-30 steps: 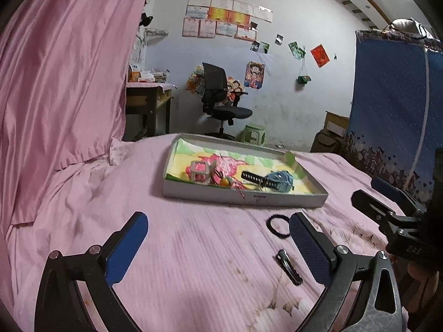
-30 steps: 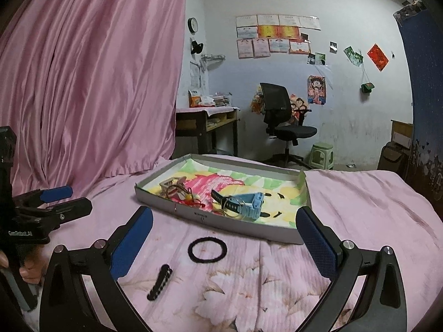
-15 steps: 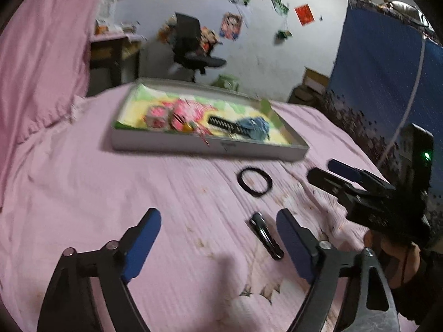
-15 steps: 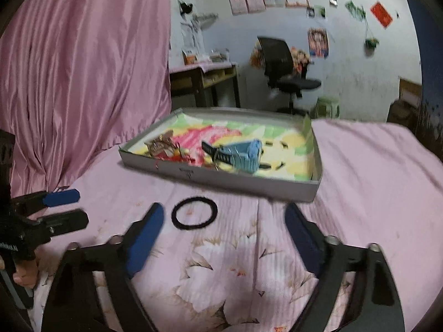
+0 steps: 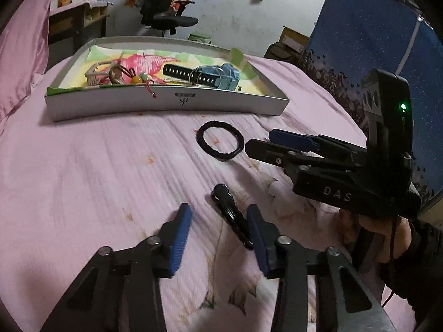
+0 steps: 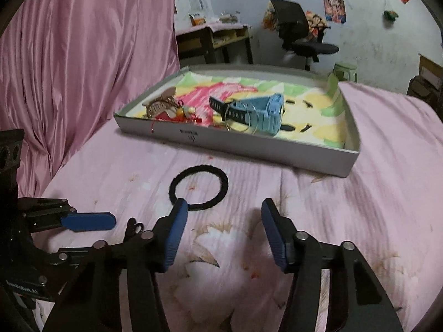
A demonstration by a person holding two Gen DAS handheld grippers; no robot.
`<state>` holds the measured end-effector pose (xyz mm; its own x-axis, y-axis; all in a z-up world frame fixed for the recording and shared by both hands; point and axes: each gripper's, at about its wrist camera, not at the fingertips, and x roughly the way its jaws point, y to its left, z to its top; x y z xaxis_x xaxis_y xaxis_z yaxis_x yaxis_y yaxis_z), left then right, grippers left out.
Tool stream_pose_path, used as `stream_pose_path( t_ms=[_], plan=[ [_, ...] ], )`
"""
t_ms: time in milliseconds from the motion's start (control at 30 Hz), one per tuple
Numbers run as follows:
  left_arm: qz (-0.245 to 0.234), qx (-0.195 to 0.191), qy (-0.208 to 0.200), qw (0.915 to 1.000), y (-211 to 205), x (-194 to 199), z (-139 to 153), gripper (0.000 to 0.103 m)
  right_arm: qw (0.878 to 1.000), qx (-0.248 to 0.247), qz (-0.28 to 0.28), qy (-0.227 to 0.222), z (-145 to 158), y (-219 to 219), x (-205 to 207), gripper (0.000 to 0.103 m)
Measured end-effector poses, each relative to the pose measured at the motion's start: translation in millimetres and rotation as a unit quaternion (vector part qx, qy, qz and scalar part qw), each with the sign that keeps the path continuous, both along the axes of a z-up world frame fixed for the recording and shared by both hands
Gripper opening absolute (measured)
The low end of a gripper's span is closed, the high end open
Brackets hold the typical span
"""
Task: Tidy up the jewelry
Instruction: 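Grasp the black cylinder charm with the left tool while the right tool grasps the black hair tie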
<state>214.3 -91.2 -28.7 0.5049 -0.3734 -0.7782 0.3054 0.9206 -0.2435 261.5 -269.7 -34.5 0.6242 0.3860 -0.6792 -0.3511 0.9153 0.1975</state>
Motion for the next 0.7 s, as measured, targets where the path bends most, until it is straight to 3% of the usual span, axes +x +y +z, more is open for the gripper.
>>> stream_pose_path(
  t_ms=[167,367,700],
  plan=[
    [0.009,-0.012,0.019,0.9997,5.5,14.2,-6.1,0.021,1.0,0.008,-0.006,0.02,-7.2,-0.2,13.4,0.046],
    [0.019,-0.02,0.027,0.9993,8.5,27.7,-8.8,0.011,1.0,0.0,0.001,0.03,-12.4,9.8,23.9,0.041],
    [0.031,-0.03,0.032,0.9986,13.3,36.8,-12.0,0.008,0.998,-0.023,0.011,0.052,-18.9,24.2,37.5,0.037]
  ],
)
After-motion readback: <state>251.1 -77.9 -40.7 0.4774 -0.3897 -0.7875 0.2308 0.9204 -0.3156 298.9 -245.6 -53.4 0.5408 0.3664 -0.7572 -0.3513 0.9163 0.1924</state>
